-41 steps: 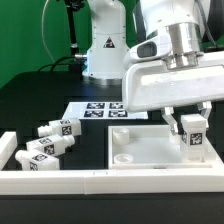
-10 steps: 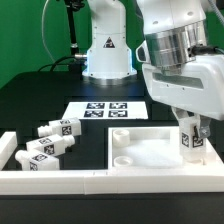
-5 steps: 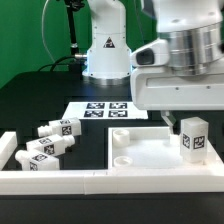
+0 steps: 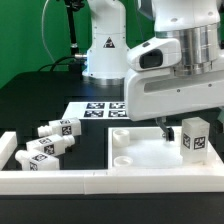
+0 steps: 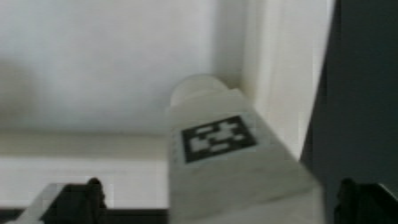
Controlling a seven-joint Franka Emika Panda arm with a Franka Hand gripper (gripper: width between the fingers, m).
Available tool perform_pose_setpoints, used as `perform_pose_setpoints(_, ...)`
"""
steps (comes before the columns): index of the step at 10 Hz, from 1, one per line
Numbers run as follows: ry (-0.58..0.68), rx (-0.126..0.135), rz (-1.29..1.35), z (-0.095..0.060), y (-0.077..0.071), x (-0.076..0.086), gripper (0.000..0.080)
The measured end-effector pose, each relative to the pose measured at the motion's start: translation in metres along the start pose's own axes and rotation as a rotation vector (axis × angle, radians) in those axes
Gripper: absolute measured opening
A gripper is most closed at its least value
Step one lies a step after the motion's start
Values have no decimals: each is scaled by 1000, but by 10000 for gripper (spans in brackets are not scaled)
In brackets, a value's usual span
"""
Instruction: Assemble one leg
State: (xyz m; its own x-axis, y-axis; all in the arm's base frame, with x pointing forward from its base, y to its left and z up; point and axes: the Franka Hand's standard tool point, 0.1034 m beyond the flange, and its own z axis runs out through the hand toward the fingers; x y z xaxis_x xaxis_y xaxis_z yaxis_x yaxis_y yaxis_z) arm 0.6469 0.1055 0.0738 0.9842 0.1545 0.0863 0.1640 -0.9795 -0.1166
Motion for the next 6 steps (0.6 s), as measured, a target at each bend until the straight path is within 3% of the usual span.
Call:
perform_pose_setpoints(1, -1, 5, 75, 1, -2, 0, 648)
perform_pose_setpoints(2, -1, 4, 69, 1, -1, -1, 520)
perform_pose_setpoints(3, -1, 7, 106, 1, -2, -1, 520)
perform_pose_setpoints(4, -1, 7, 160, 1, -2, -1, 337)
perform_pose_setpoints(5, -1, 7, 223, 1, -2, -1, 337)
perform_pose_setpoints(6, -1, 6, 285, 1, -1, -1, 285)
